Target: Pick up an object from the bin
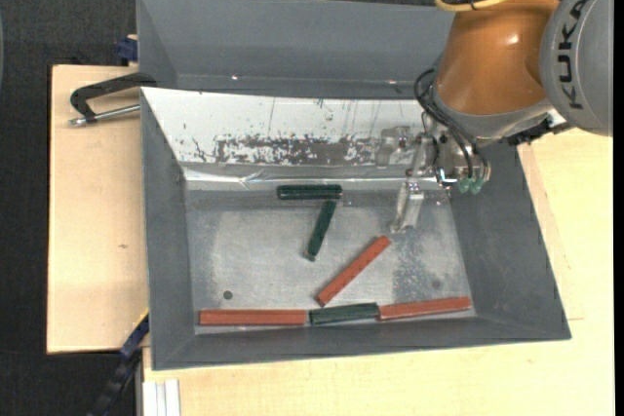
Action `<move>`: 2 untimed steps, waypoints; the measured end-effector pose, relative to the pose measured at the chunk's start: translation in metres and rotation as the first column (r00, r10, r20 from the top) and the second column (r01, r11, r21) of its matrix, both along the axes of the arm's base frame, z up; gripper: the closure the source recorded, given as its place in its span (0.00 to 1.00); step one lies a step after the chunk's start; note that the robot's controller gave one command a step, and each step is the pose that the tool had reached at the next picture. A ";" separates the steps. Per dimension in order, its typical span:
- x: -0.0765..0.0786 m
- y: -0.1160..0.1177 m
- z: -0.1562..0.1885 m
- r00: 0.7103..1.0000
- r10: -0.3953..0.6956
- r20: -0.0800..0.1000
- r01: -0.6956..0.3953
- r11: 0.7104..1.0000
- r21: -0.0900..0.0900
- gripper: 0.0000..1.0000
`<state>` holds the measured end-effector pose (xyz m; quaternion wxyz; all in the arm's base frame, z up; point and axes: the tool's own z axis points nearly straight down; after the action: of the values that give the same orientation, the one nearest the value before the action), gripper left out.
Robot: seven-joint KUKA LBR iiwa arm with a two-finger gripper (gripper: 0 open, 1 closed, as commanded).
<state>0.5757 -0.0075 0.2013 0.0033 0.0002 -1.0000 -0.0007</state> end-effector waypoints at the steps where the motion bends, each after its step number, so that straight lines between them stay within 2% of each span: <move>1: 0.002 0.000 0.005 1.000 0.000 0.009 0.000 1.000 0.000 0.00; 2: -0.014 0.017 -0.030 0.998 0.055 0.015 -0.055 0.998 -0.002 0.00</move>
Offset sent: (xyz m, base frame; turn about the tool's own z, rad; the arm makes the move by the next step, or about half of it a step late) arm -0.0628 0.0675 -0.1313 -0.2103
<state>0.5616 0.0093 0.1714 -0.0044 0.0278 -0.9996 0.0001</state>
